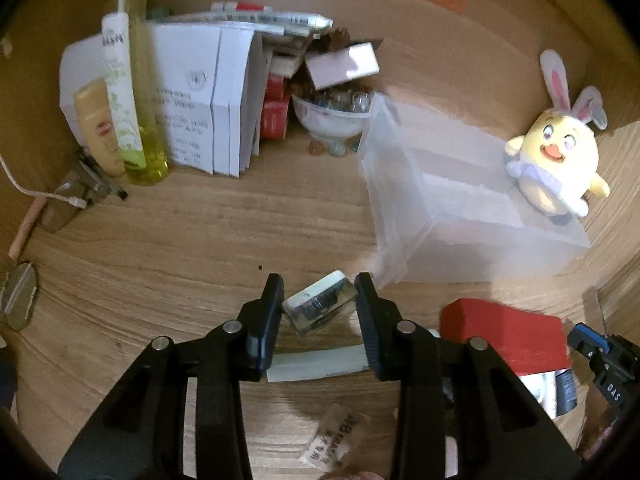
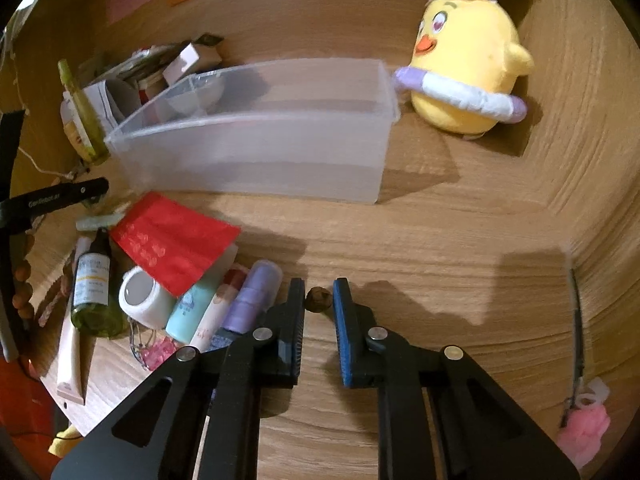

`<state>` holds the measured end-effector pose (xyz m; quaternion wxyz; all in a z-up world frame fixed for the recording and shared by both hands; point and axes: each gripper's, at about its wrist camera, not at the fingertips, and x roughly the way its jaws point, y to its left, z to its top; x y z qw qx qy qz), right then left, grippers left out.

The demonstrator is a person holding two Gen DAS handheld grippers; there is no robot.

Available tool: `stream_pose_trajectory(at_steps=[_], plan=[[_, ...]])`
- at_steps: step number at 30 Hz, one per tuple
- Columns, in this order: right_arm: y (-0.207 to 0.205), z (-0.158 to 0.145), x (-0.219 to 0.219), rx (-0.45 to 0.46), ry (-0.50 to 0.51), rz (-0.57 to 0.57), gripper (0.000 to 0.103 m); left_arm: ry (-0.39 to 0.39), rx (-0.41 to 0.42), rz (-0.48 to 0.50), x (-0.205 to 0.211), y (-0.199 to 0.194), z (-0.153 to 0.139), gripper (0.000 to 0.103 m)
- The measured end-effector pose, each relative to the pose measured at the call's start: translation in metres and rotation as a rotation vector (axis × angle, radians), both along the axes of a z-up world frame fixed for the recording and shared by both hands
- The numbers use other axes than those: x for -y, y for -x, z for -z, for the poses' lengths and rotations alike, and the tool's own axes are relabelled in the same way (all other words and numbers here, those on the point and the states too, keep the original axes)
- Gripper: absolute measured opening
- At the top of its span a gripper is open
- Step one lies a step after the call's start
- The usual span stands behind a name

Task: Organize objects
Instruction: 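Lower the left tool and grasp the small clear case, then carry the clear case with the left tool into the plastic box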

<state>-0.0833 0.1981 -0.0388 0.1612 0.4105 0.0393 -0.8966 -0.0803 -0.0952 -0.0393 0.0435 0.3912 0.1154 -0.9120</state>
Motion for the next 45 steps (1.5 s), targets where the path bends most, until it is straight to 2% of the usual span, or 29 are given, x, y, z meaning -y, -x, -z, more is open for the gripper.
stream_pose_trajectory(at_steps=[11,19,23,28,39,45], plan=[[0.009,-0.041,0.000,-0.126,0.040,-0.008,0.013,0.030,-0.130,0.024,-0.021,-0.019,-0.053,0.036],[0.021,-0.071,0.006,-0.212,0.073,-0.051,0.013,0.006,-0.164,0.074,-0.039,-0.017,-0.076,0.036],[0.031,-0.081,0.010,-0.230,0.095,-0.081,0.013,0.024,-0.178,0.082,-0.049,-0.012,-0.086,0.036],[0.043,-0.092,0.016,-0.246,0.099,-0.113,0.013,0.008,-0.182,0.095,-0.053,-0.002,-0.093,0.036],[0.073,-0.117,0.034,-0.308,0.069,-0.145,0.013,0.028,-0.172,0.109,-0.058,0.029,-0.098,0.036],[0.091,-0.114,0.047,-0.305,0.044,-0.153,0.013,0.017,-0.135,0.127,-0.060,0.050,-0.090,0.036]])
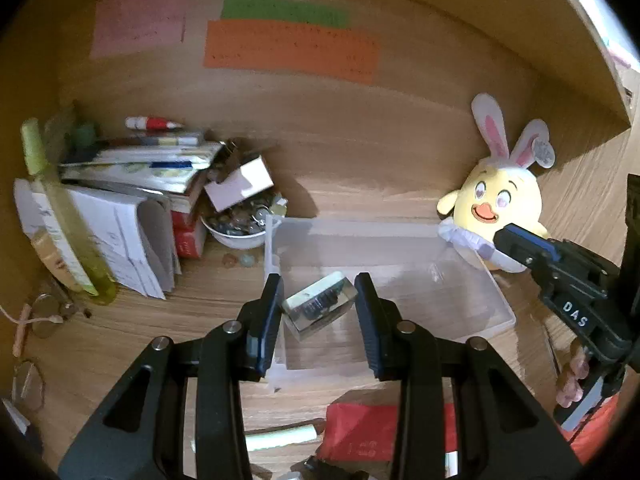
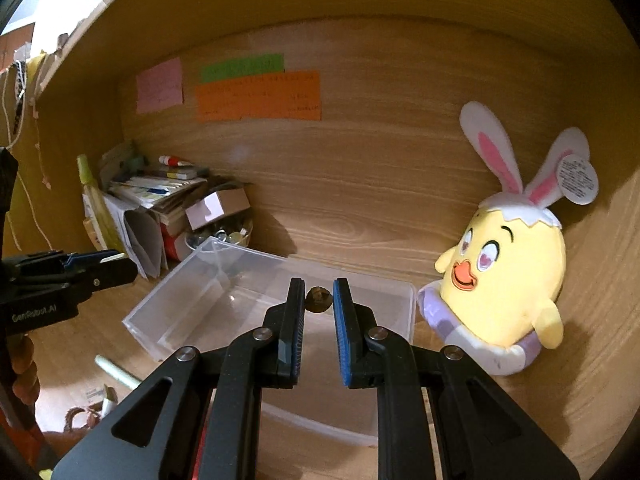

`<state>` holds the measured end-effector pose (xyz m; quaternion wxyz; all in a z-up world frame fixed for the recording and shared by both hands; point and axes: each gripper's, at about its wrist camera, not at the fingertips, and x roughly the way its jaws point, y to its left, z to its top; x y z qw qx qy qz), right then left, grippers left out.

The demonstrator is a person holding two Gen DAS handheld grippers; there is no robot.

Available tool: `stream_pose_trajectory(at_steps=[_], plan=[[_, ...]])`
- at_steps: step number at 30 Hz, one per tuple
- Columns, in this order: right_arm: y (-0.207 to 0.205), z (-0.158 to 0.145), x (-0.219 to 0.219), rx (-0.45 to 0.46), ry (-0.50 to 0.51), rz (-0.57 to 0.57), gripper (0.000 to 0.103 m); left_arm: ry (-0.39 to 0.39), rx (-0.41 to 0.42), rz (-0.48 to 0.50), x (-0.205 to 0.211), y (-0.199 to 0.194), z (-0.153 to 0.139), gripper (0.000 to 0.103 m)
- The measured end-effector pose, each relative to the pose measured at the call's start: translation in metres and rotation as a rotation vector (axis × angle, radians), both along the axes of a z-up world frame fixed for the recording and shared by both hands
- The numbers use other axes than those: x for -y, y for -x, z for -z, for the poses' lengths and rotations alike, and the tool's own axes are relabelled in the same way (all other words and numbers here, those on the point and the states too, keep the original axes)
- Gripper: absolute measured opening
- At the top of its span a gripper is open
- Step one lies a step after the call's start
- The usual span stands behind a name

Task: Organize objects
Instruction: 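Carry the clear case with the left tool into the plastic box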

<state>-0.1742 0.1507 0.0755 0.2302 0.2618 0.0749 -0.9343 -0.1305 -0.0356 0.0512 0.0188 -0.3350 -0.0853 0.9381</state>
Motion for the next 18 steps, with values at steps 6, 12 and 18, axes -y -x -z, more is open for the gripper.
stream_pose_trajectory(at_steps=[6,12,18], plan=[[0.017,0.020,0.006,0.053,-0.021,-0.002,0.013,-0.002,0.051,0.024,-0.004,0.018,0.015,0.036],[0.032,0.039,0.008,0.115,-0.040,-0.004,0.013,-0.007,0.124,0.066,-0.009,0.037,0.035,0.036],[0.046,0.060,0.008,0.194,-0.065,-0.001,0.013,0.039,0.175,0.108,-0.022,0.051,0.051,0.036]])
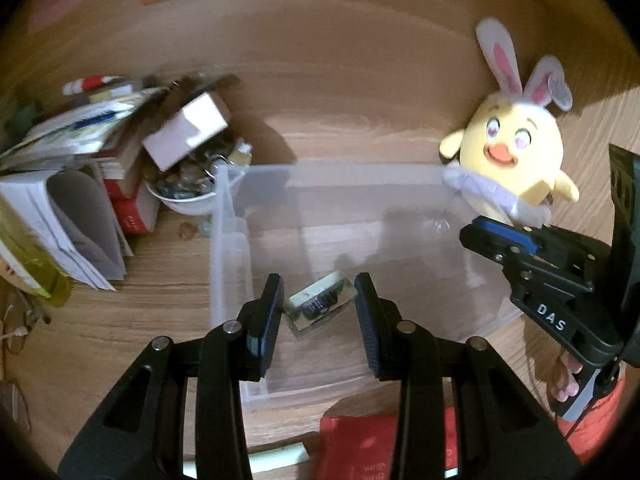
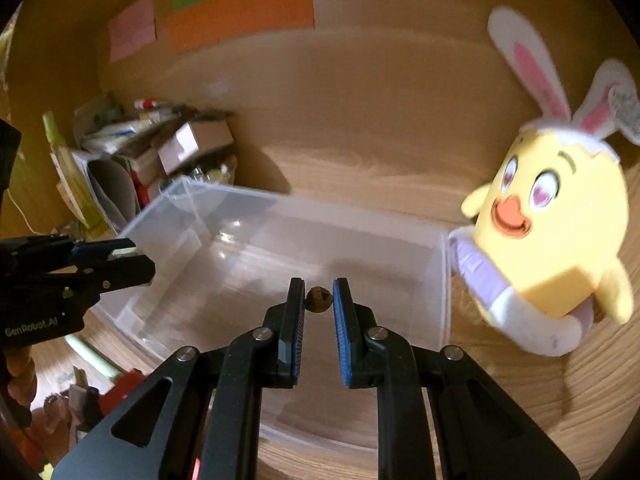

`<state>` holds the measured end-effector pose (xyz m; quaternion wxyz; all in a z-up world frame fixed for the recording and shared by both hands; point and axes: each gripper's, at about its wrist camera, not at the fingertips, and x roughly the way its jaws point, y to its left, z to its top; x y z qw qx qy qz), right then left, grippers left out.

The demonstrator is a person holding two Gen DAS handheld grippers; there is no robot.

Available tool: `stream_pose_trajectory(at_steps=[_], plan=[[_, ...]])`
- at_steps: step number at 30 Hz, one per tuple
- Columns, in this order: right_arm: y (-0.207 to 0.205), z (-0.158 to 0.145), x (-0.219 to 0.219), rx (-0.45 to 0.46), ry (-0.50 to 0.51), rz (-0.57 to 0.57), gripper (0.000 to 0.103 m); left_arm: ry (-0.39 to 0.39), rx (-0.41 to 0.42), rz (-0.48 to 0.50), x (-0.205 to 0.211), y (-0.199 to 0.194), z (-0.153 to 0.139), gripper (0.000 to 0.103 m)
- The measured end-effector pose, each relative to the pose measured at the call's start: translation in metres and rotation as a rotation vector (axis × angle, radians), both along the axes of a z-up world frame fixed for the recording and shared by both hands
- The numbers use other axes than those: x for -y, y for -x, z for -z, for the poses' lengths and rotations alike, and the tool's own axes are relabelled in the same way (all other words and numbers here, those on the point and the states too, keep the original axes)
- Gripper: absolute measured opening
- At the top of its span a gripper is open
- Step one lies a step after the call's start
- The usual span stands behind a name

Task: Organize objects
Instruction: 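Carry the clear case with the left tool into the plastic box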

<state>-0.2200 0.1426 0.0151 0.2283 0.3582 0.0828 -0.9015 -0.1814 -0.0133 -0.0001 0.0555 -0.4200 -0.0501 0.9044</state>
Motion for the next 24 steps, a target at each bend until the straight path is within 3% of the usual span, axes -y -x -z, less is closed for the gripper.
stream_pose_trajectory(at_steps=[6,14,20,24], plan=[[0.007,0.014,0.001,0.039,-0.035,0.002,0.013,0.005,0.050,0.020,-0.004,0.011,0.011,0.036],[0.010,0.027,0.009,0.073,-0.070,-0.014,0.013,0.039,0.056,0.018,-0.008,0.016,0.014,0.036],[0.010,0.029,0.010,0.080,-0.066,-0.010,0.013,0.023,0.049,0.005,-0.005,0.014,0.009,0.036],[0.011,0.029,0.010,0.091,-0.066,-0.010,0.016,0.014,0.033,-0.004,-0.001,0.009,0.003,0.049]])
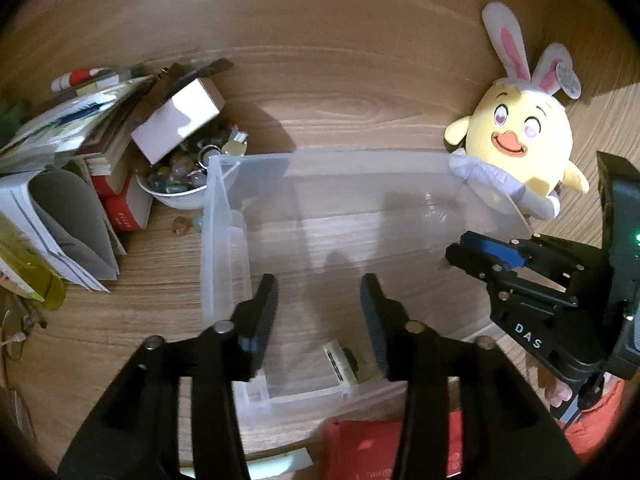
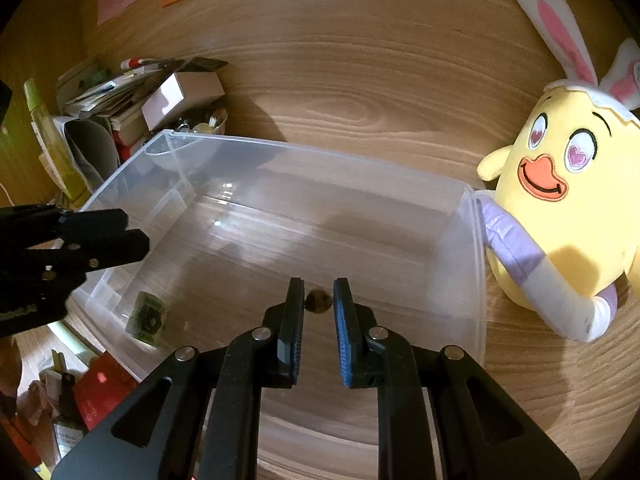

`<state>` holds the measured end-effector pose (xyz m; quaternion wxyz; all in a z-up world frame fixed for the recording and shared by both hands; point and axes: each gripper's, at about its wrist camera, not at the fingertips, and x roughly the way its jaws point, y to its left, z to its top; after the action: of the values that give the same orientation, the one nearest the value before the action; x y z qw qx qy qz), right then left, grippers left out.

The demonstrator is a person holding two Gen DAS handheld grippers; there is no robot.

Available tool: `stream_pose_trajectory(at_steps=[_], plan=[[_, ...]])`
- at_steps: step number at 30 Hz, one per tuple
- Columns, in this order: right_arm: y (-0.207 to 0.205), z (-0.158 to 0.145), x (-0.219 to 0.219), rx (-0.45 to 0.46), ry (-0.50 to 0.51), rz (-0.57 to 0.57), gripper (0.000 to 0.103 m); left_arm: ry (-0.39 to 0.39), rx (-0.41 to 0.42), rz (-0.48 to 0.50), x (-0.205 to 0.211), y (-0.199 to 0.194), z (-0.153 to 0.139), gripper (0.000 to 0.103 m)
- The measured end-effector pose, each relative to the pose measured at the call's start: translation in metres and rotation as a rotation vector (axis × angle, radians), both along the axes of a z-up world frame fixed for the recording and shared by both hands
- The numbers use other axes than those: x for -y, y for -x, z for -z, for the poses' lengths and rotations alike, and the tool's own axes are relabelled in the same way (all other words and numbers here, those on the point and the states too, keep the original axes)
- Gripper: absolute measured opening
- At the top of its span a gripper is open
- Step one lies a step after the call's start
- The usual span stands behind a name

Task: Organize objects
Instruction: 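Open the left tool to drop the case and withdraw, then grasp the braided bracelet with the left tool while the right tool grasps the dark bottle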

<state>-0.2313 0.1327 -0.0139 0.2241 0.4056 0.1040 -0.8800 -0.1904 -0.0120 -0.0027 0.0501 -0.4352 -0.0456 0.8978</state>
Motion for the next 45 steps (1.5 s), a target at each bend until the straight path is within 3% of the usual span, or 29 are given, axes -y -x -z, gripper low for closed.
stream_pose_trajectory(at_steps=[6,18,20,34,45], plan=[[-0.006,-0.004,0.001,-0.023,0.005,-0.009,0.043,-0.007,-0.045,-0.010,0.005,-0.014,-0.017,0.061],[-0.031,-0.041,-0.001,-0.124,0.032,-0.021,0.077,0.037,-0.149,-0.049,0.018,-0.059,-0.051,0.093],[-0.036,-0.047,-0.004,-0.133,0.042,-0.017,0.083,0.043,-0.157,-0.055,0.021,-0.068,-0.054,0.094],[-0.093,-0.073,-0.028,-0.208,0.067,-0.014,0.084,0.070,-0.149,-0.097,0.037,-0.119,-0.049,0.098],[-0.131,-0.051,-0.043,-0.157,0.090,-0.001,0.084,0.041,-0.075,-0.135,0.043,-0.149,-0.017,0.098]])
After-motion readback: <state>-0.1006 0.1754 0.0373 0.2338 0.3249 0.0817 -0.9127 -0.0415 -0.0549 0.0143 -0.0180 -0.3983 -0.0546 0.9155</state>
